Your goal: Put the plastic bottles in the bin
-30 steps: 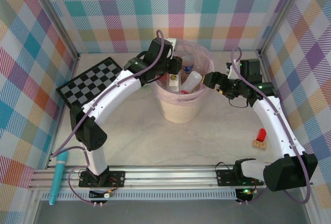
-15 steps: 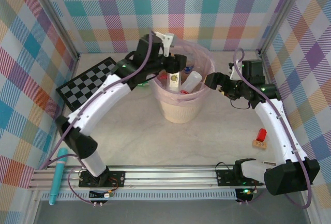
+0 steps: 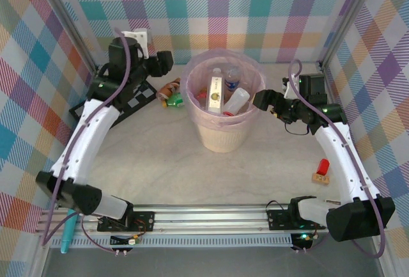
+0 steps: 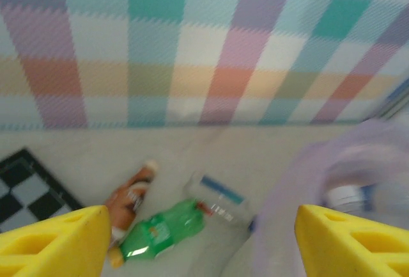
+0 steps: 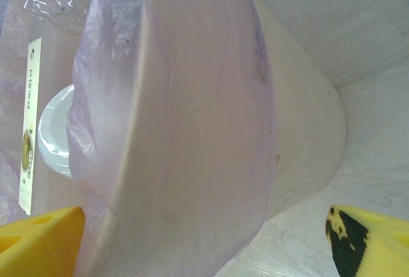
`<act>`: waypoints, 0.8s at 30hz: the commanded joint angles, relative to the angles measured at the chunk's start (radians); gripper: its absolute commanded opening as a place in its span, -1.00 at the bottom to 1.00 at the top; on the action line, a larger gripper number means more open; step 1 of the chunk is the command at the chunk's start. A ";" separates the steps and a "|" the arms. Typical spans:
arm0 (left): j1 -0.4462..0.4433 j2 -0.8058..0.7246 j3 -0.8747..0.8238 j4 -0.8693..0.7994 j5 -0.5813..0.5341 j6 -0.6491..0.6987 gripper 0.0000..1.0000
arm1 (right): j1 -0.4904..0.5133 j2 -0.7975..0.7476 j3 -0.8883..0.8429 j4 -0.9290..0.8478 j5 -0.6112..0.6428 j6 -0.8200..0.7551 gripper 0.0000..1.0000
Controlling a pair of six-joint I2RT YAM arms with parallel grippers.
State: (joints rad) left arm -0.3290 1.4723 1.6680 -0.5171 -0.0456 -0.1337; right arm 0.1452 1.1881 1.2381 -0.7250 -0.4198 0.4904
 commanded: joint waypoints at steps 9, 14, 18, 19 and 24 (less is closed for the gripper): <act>0.057 0.465 0.160 0.034 -0.049 0.082 0.77 | 0.004 -0.023 -0.006 -0.009 -0.063 0.014 0.92; 0.076 0.690 0.370 -0.078 -0.045 0.100 0.82 | 0.004 -0.046 -0.022 -0.011 -0.062 0.011 0.92; 0.082 0.824 0.494 -0.135 -0.063 0.122 0.87 | 0.005 -0.051 -0.036 -0.015 -0.079 0.009 0.92; 0.084 0.851 0.522 -0.151 -0.070 0.129 0.87 | 0.005 -0.053 -0.038 -0.019 -0.080 0.006 0.92; 0.097 0.981 0.669 -0.257 -0.086 0.149 0.88 | 0.006 -0.056 -0.041 -0.034 -0.072 -0.010 0.92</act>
State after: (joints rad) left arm -0.2443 2.4096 2.2669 -0.6720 -0.1081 -0.0177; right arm 0.1455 1.1500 1.2049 -0.7334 -0.4751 0.4927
